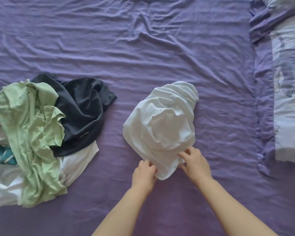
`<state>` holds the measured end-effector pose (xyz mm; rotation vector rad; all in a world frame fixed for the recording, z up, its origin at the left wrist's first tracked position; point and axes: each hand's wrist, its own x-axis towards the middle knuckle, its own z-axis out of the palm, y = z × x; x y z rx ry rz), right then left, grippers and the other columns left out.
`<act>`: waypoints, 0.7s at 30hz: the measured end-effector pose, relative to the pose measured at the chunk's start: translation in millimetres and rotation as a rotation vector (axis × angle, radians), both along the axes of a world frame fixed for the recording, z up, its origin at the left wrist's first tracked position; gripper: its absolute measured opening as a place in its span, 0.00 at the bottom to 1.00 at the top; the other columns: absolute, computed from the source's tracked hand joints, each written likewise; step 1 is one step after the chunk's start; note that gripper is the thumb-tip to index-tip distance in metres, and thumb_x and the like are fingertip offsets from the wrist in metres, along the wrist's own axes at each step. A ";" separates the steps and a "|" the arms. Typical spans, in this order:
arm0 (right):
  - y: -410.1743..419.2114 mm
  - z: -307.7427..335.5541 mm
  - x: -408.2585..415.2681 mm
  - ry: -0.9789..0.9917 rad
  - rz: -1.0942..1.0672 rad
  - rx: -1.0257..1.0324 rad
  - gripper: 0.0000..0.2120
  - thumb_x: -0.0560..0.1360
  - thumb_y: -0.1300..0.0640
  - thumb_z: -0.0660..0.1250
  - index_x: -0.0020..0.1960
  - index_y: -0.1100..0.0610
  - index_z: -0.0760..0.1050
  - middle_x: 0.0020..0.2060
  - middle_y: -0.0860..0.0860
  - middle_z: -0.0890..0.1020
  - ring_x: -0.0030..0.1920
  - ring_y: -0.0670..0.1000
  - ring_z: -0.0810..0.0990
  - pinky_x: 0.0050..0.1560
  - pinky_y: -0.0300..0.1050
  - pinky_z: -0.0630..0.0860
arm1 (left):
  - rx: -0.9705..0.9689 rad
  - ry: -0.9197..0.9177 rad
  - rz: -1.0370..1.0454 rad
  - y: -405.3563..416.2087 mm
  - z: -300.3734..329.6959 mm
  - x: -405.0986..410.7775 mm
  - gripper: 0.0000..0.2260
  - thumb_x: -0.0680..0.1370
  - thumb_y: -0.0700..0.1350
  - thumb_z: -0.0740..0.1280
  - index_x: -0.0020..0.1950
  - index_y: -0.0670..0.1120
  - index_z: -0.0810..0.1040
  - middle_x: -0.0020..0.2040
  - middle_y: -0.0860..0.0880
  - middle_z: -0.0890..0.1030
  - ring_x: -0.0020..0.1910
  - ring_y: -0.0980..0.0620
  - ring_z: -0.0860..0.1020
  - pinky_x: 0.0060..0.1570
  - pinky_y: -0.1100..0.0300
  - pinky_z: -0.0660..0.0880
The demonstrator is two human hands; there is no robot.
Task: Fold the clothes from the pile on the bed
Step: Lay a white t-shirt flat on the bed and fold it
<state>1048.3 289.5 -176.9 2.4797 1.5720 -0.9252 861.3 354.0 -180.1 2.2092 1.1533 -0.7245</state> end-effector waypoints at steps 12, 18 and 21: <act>13.7 12.7 2.6 0.167 0.132 -0.150 0.17 0.76 0.50 0.63 0.64 0.49 0.71 0.61 0.46 0.75 0.63 0.52 0.70 0.59 0.46 0.69 | -0.156 -0.267 0.288 28.5 31.3 7.8 0.06 0.78 0.49 0.63 0.51 0.48 0.75 0.51 0.49 0.80 0.53 0.47 0.75 0.49 0.53 0.72; 16.2 71.8 -13.0 0.382 -0.158 0.066 0.04 0.73 0.58 0.67 0.46 0.56 0.79 0.42 0.52 0.82 0.46 0.53 0.78 0.45 0.45 0.70 | -0.181 -0.467 0.383 46.5 103.7 26.5 0.03 0.79 0.49 0.61 0.50 0.51 0.71 0.45 0.51 0.80 0.43 0.50 0.76 0.40 0.58 0.69; 20.2 113.6 -10.5 0.399 -0.293 0.231 0.14 0.71 0.57 0.70 0.32 0.53 0.67 0.28 0.47 0.72 0.34 0.51 0.70 0.34 0.40 0.63 | -0.120 -0.569 0.404 55.0 146.0 30.3 0.02 0.80 0.48 0.59 0.48 0.51 0.70 0.41 0.52 0.78 0.41 0.50 0.75 0.38 0.58 0.68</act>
